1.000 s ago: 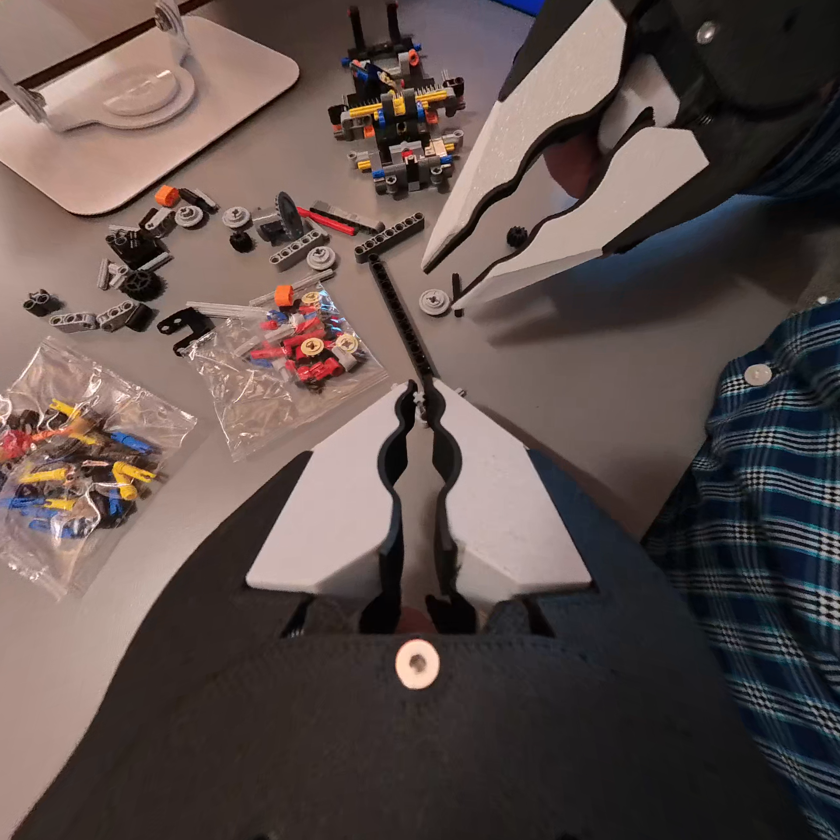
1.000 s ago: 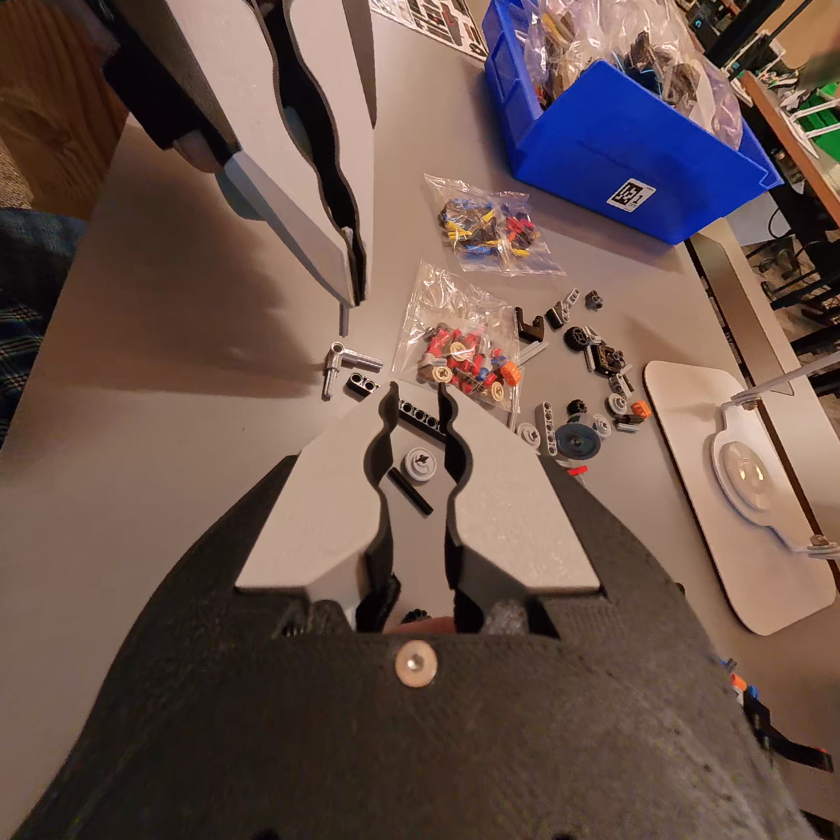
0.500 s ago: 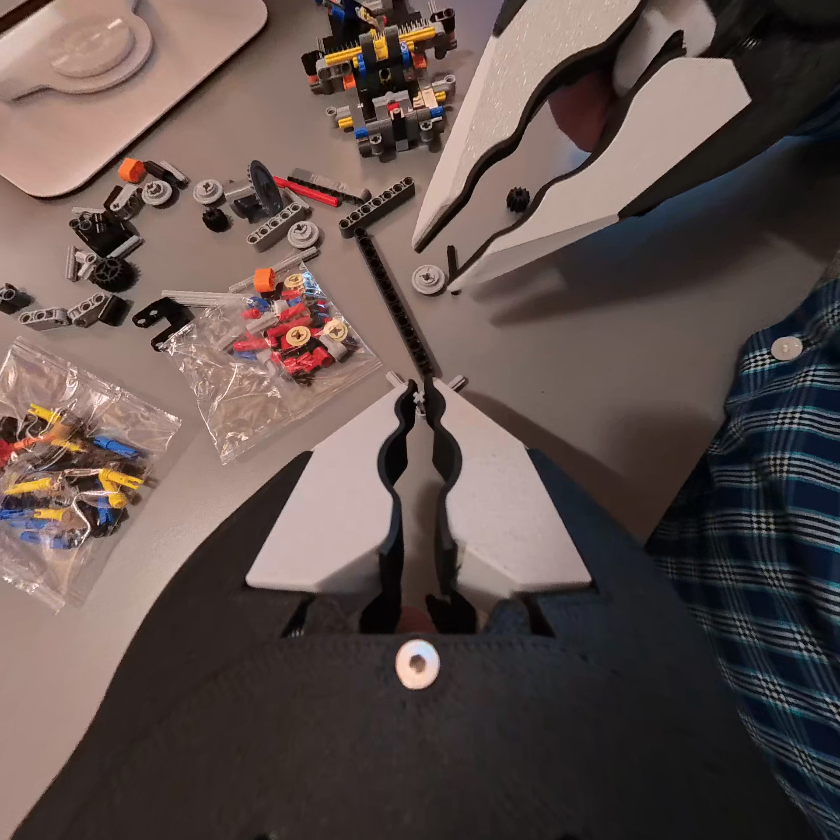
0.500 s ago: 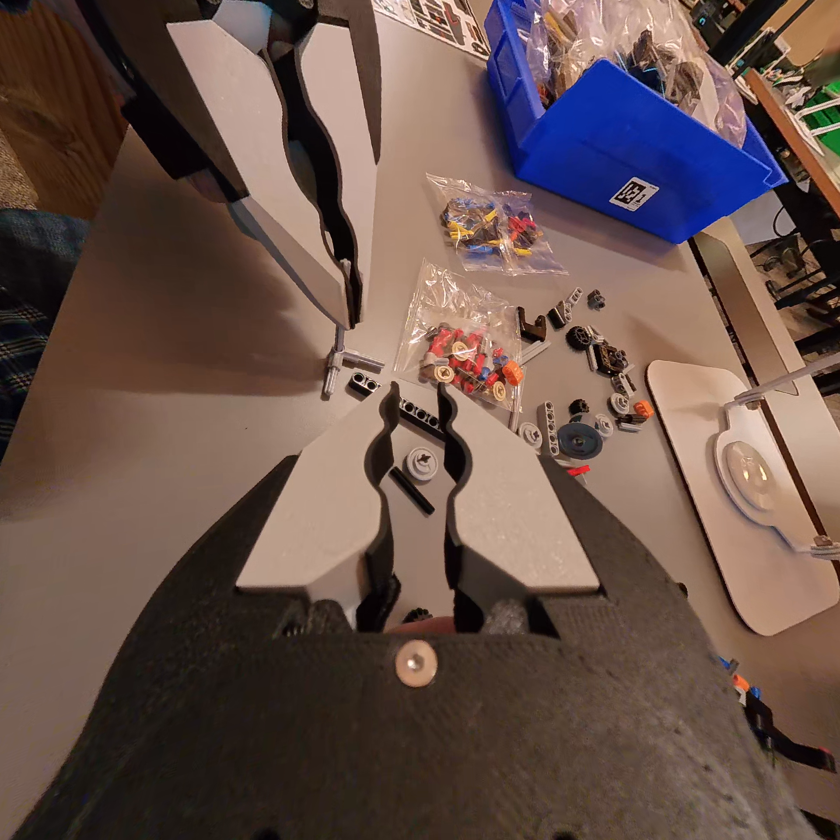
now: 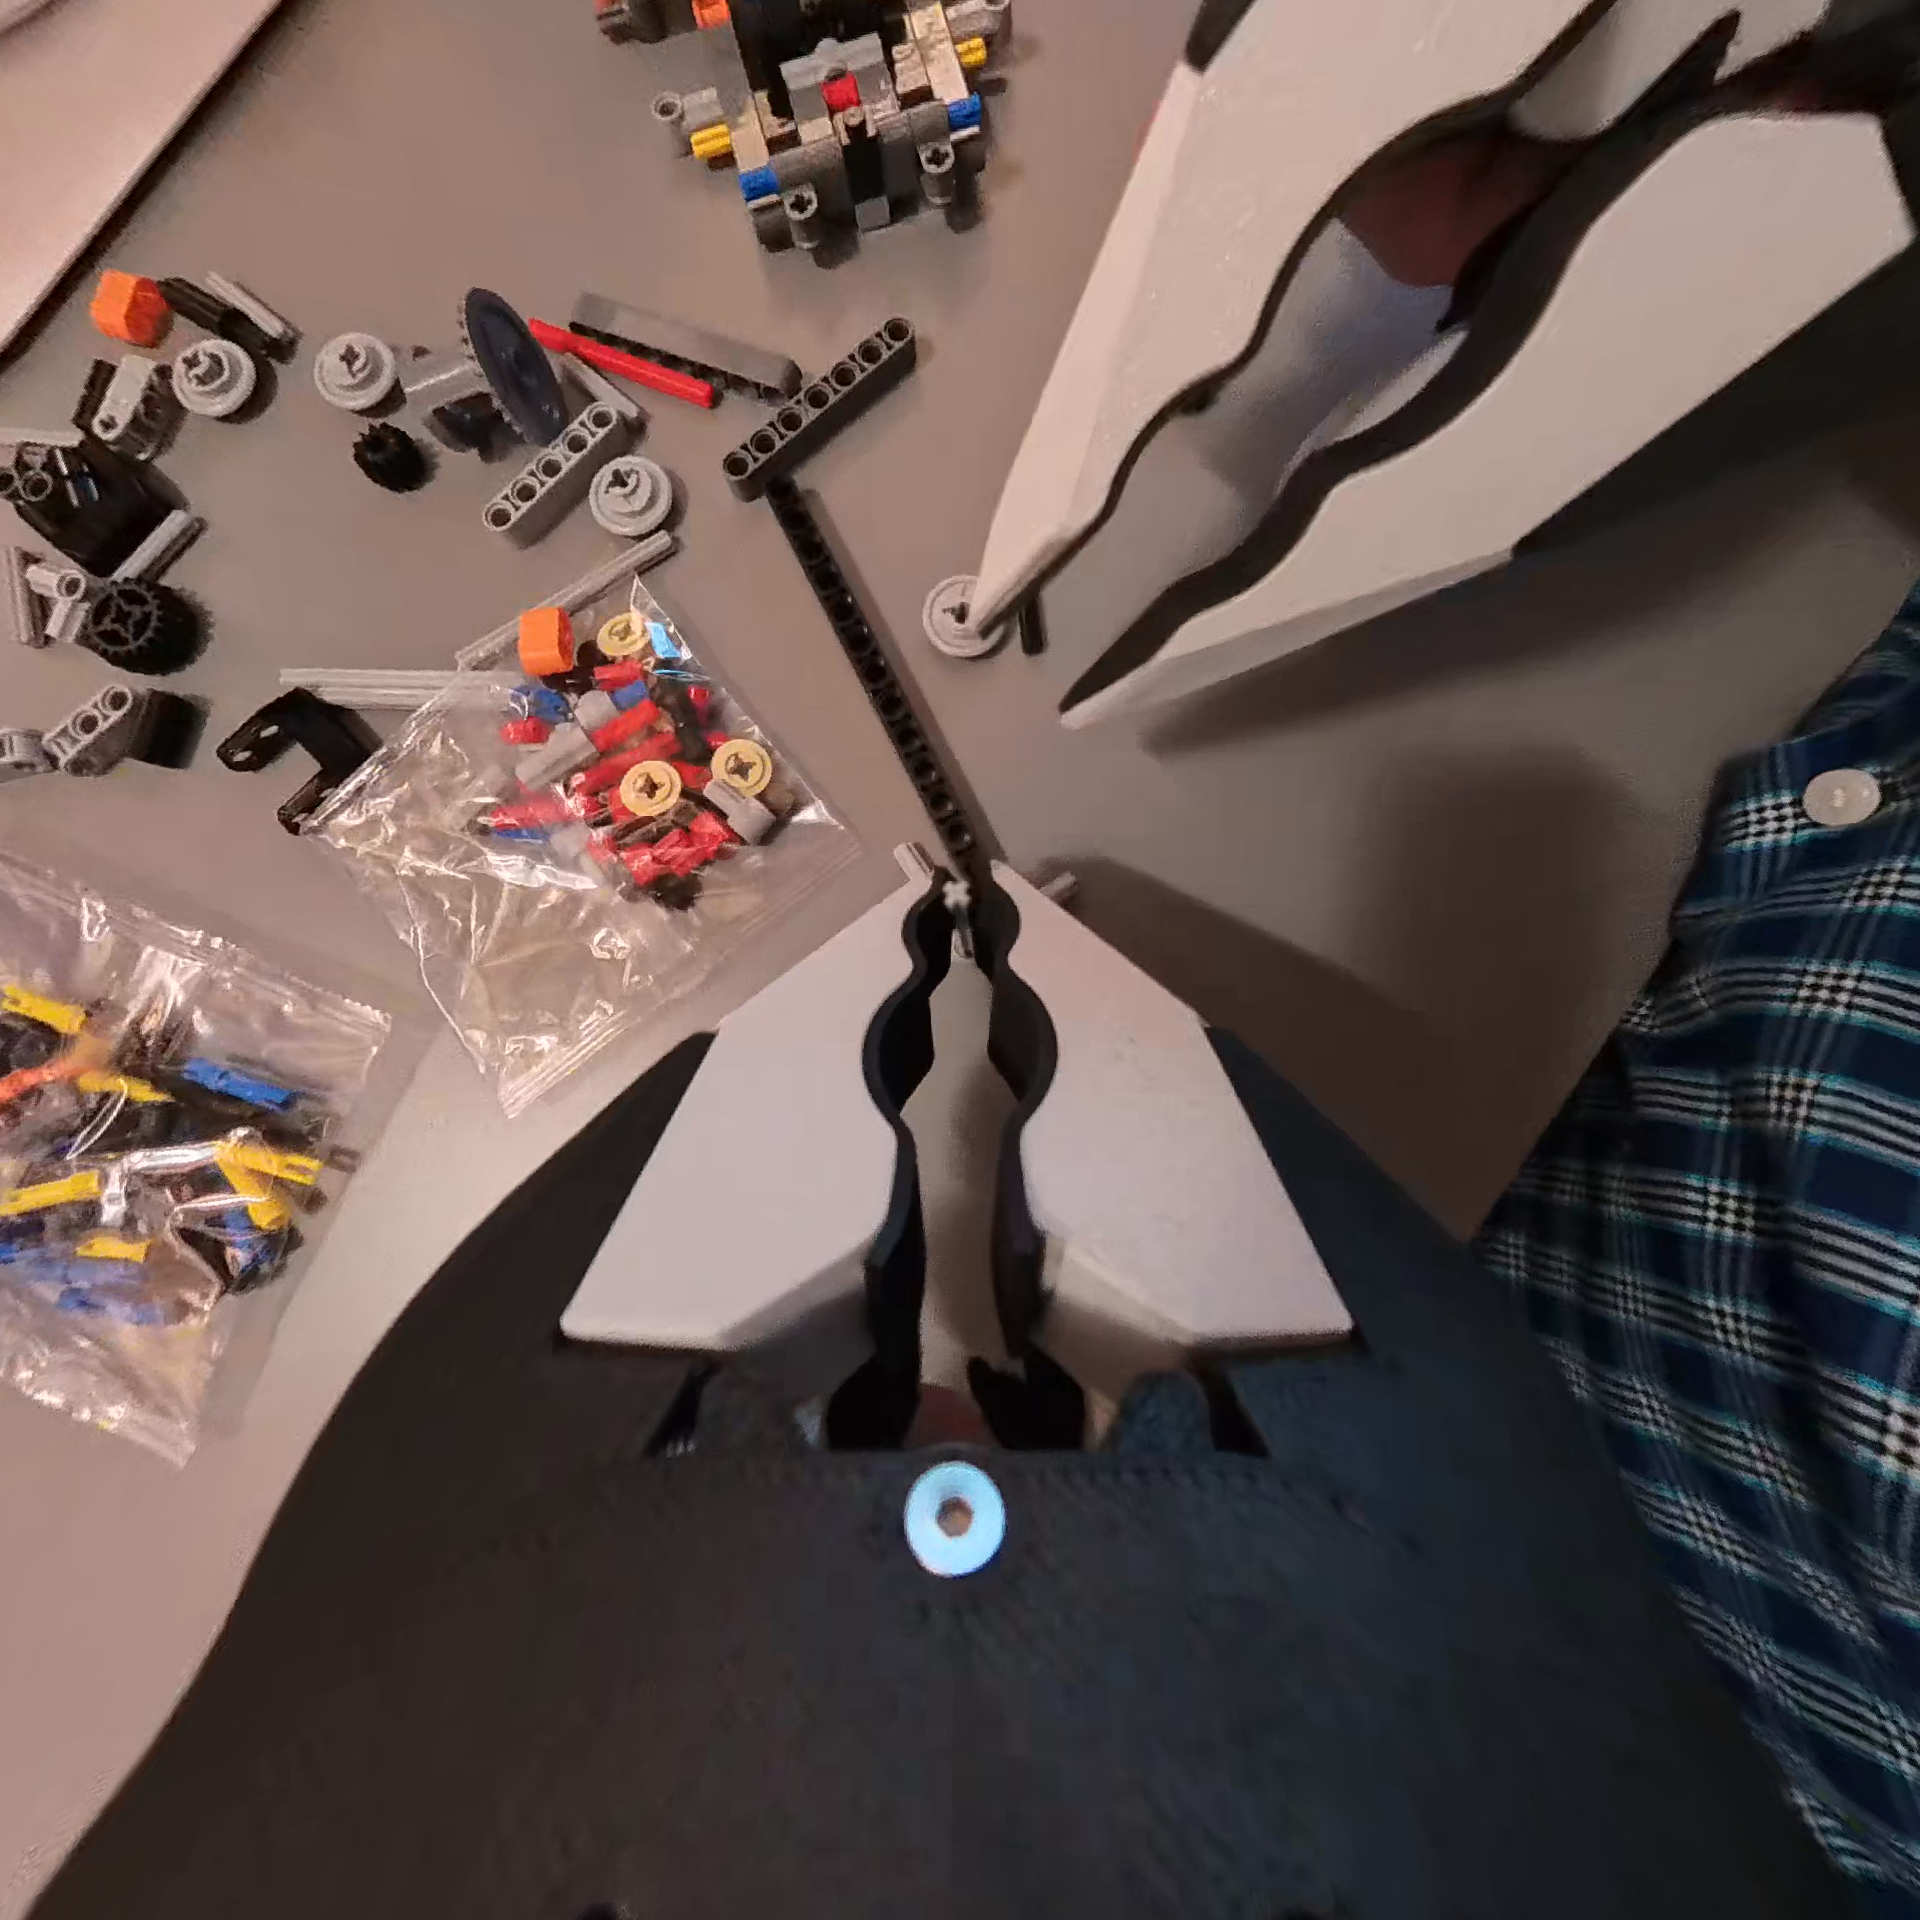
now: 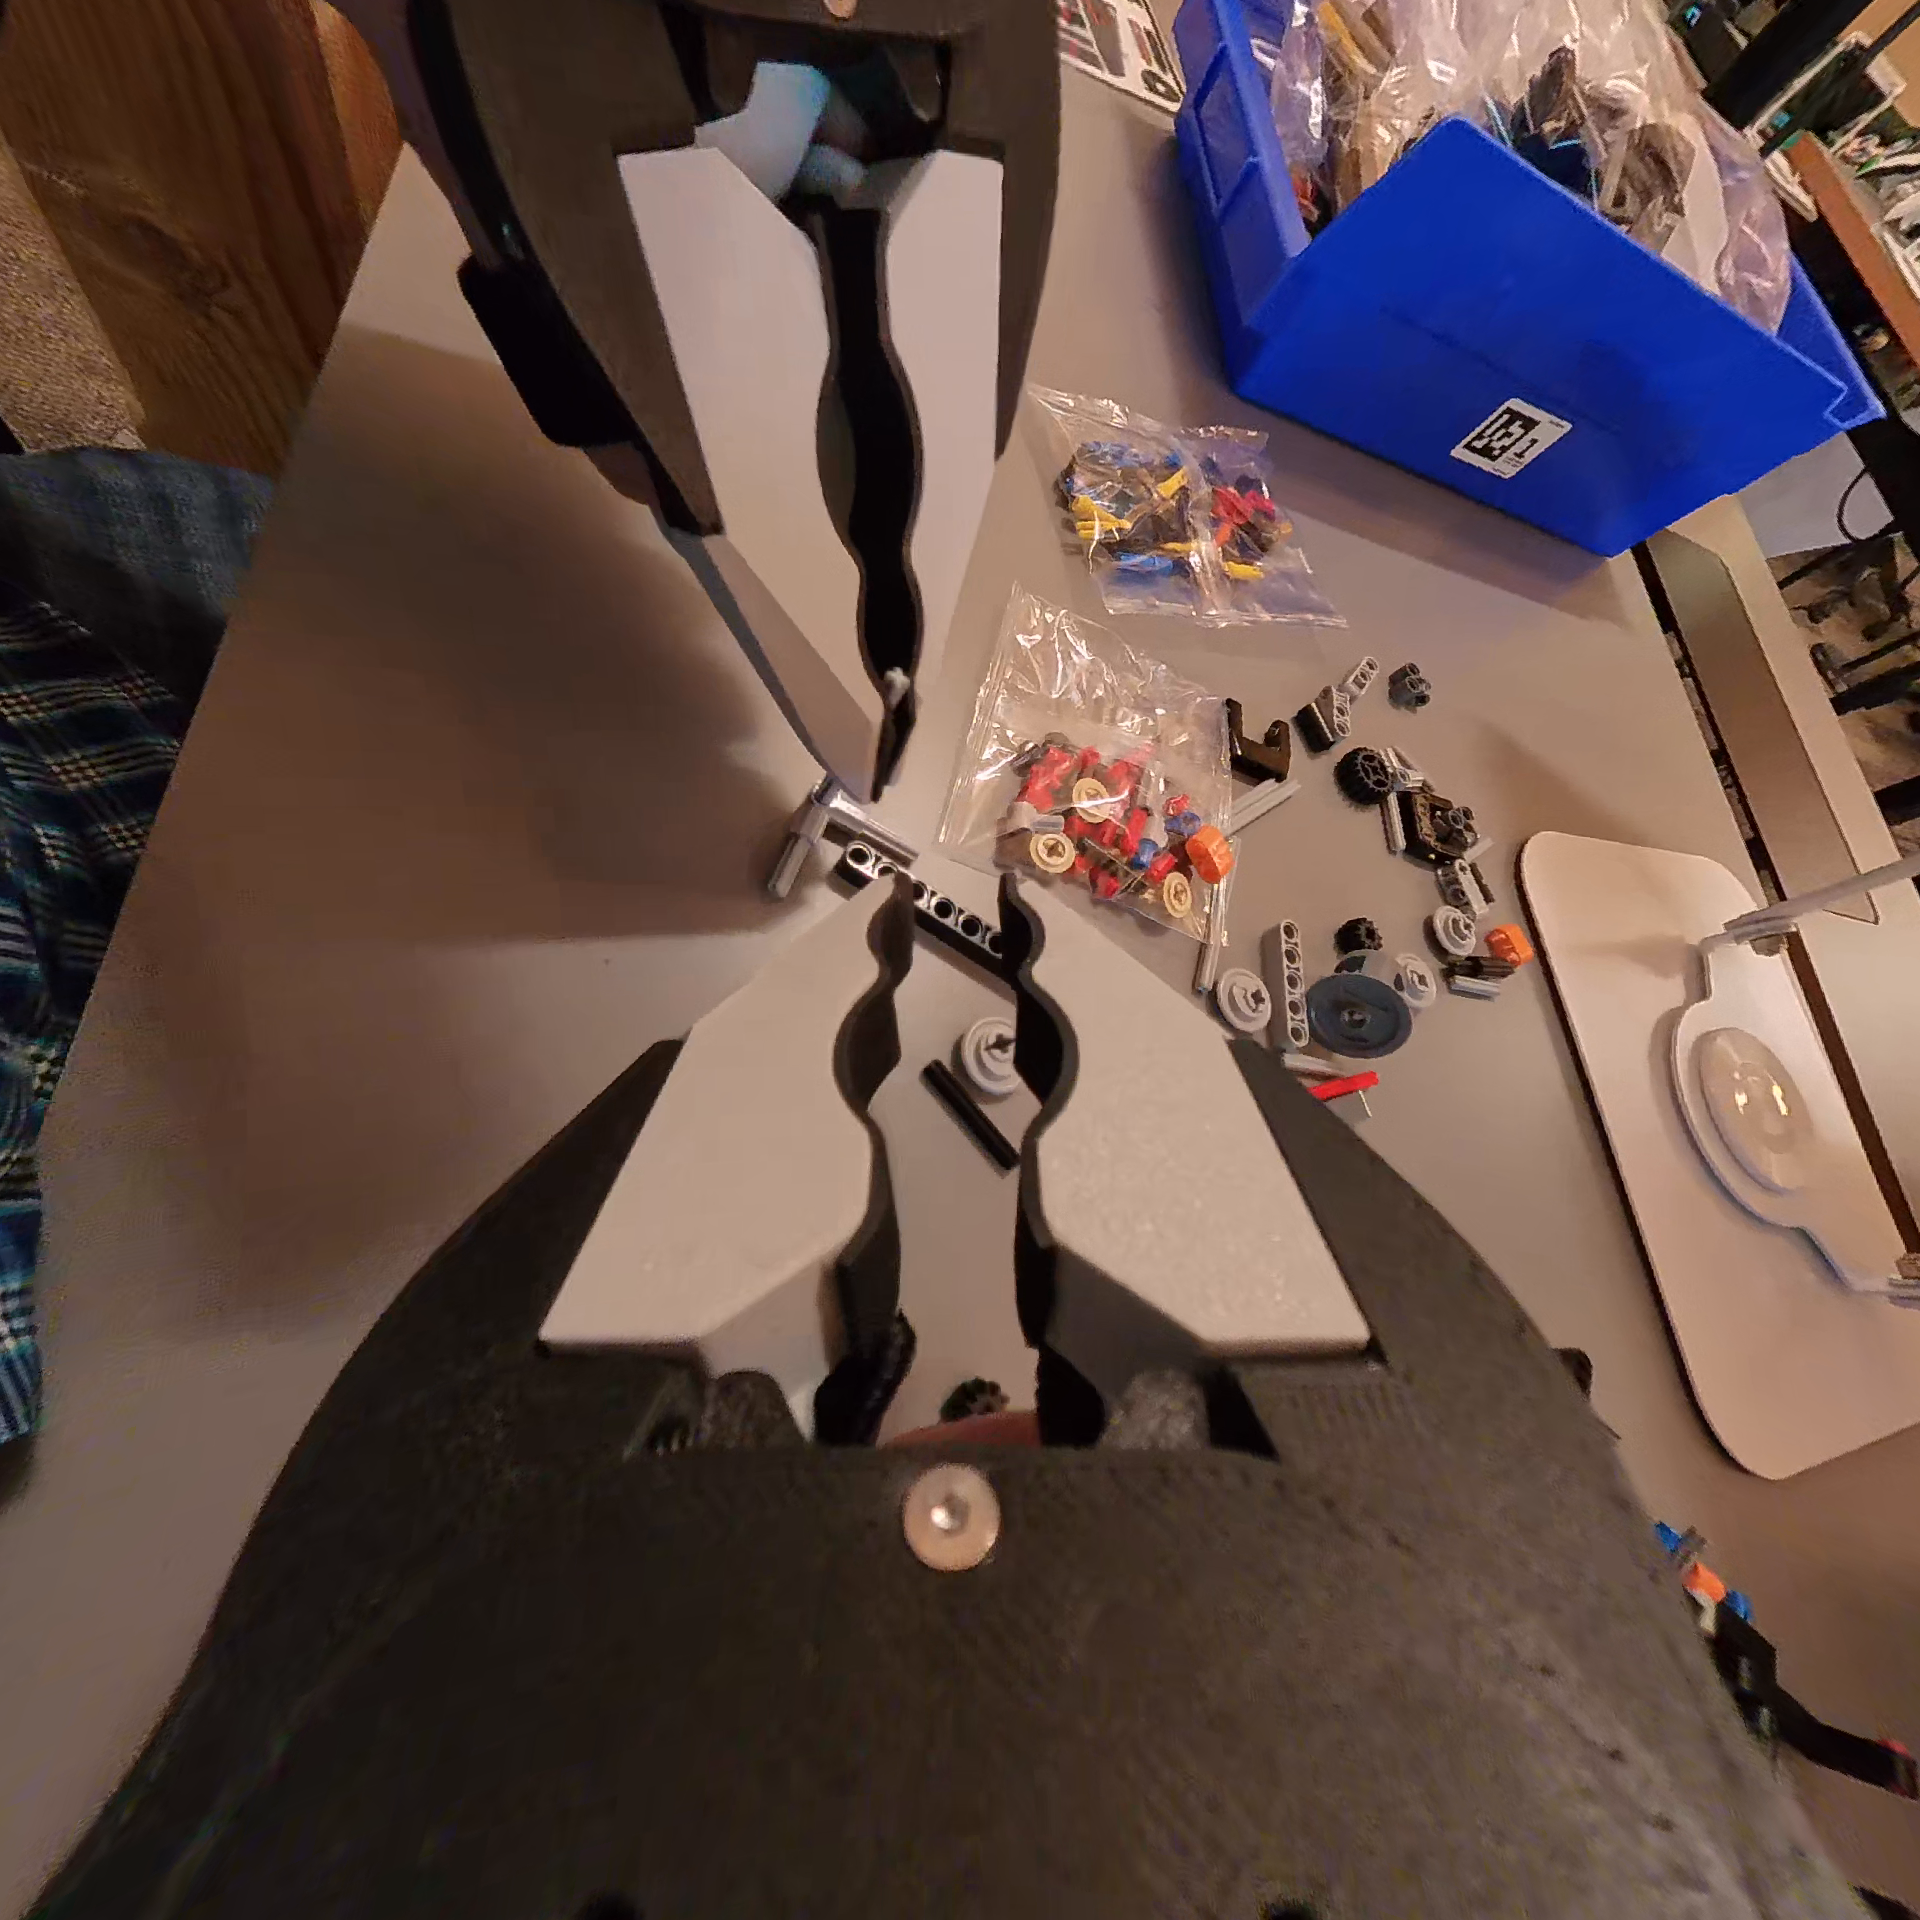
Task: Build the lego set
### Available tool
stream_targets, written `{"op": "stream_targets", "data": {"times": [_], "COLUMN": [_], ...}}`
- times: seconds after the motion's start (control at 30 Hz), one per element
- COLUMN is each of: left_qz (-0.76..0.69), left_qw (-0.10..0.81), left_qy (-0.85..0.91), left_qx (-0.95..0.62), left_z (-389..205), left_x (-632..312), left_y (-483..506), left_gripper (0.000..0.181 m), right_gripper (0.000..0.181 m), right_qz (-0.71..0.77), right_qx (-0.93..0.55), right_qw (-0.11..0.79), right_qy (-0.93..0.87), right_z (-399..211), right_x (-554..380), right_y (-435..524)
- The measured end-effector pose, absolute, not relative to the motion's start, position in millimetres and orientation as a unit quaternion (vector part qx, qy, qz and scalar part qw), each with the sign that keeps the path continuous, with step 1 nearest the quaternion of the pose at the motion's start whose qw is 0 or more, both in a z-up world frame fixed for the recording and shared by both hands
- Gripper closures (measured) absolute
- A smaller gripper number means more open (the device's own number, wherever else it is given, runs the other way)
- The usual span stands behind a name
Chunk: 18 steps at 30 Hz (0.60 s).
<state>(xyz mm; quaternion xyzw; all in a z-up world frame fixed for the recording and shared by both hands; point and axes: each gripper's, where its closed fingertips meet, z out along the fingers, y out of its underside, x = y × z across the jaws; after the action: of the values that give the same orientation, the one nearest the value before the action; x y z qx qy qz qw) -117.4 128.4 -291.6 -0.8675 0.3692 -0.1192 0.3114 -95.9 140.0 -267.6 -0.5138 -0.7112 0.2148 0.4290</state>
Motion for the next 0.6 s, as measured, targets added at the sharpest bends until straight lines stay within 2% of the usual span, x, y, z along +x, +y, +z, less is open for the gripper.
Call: {"op": "stream_targets", "data": {"times": [0.17, 0.43, 0.6], "left_qz": [-0.13, -0.185, -0.243], "left_qw": [0.343, 0.394, 0.426], "left_qy": [0.328, 0.226, 0.144], "left_qx": [-0.87, -0.872, -0.859], "left_z": [-291, -289, -281], "left_x": [-121, -126, -133], "left_y": [129, 122, 123], "left_gripper": [0.18, 0.18, 0.18], "right_gripper": [0.164, 0.159, 0.153], "right_qz": [0.237, 0.234, 0.237], "right_qx": [-0.529, -0.576, -0.604], "right_qw": [0.39, 0.293, 0.302], "right_qy": [-0.716, -0.726, -0.699], "right_z": [-270, -308, -306], "right_x": [-88, -100, -110], "right_y": [136, 105, 107]}}
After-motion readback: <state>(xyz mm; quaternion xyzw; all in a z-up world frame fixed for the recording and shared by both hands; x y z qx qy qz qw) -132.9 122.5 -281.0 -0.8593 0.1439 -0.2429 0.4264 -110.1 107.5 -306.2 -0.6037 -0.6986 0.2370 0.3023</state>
